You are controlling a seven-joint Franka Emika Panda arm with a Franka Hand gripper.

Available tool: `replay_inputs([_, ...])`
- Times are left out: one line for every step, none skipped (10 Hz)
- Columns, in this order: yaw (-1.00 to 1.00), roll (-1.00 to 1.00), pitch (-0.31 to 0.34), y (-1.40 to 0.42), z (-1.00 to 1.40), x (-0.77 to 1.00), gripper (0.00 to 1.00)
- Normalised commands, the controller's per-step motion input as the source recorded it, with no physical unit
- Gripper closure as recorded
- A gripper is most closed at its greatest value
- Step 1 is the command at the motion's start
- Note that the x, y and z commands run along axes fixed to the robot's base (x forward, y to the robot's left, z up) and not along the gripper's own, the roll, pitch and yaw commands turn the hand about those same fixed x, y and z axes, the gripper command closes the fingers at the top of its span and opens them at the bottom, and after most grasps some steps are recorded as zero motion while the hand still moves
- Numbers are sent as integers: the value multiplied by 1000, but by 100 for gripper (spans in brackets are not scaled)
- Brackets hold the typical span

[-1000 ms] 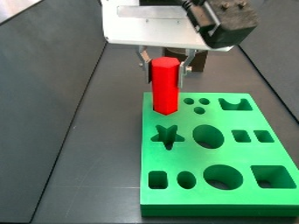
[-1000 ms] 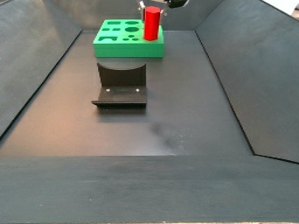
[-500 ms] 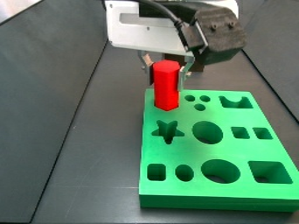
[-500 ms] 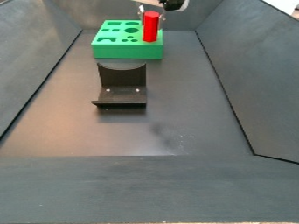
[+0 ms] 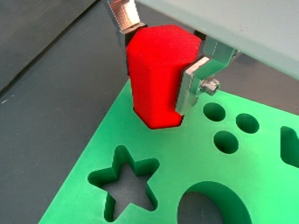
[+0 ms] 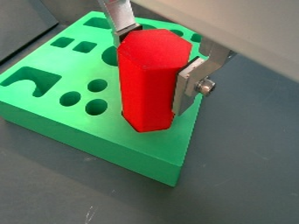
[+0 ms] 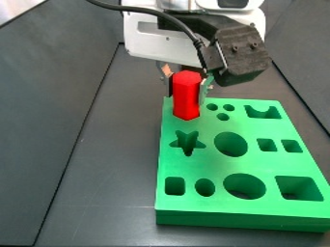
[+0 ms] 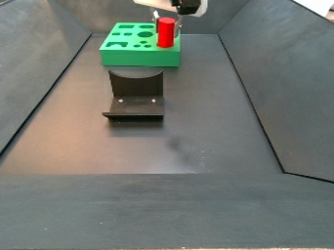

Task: Pick up the hexagon object. Move up. Place the hexagon object on the fixture. Regrasp the hexagon object. Move to above the board. Insert the hexagon object.
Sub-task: Insert the hexagon object.

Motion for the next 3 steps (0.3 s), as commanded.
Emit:
replay_inputs([-34, 200, -6, -131, -1000, 220, 100])
replay_inputs([-91, 0, 0, 0, -103, 0, 100])
replay_inputs([0, 0, 0, 0, 0, 0, 100])
